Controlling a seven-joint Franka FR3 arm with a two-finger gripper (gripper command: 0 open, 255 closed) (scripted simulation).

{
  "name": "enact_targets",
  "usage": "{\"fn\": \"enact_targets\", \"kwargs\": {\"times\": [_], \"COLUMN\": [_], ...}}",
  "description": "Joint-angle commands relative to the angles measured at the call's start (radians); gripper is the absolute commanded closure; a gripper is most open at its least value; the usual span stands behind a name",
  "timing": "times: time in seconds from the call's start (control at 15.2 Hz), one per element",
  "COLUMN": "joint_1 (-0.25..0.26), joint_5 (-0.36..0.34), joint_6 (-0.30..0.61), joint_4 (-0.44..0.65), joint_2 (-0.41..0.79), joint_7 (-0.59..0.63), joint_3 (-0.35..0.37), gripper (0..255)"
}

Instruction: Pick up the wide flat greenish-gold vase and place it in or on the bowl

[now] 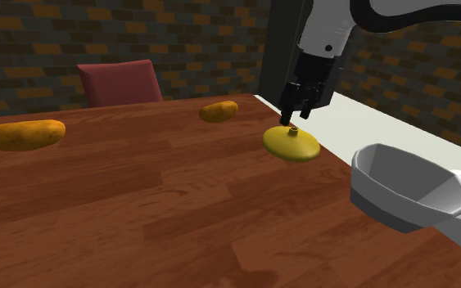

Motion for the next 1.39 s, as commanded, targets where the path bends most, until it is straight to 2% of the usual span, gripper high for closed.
{"fn": "enact_targets", "kwargs": {"times": [0.0, 0.53, 0.59, 1.19, 1.32], "joint_1": [0.002, 0.002, 0.002, 0.002, 0.000], "joint_5": [0.004, 0.004, 0.004, 0.004, 0.001], "joint_6": [0.034, 0.034, 0.034, 0.034, 0.009], "joint_4": [-0.038, -0.038, -0.038, -0.038, -0.008], "joint_2": [-0.004, -0.004, -0.004, -0.004, 0.000], "joint_7": [-0.002, -0.002, -0.002, -0.002, 0.001], "joint_3": [0.004, 0.004, 0.004, 0.004, 0.002], "gripper": [0, 0, 255, 255, 255]}}
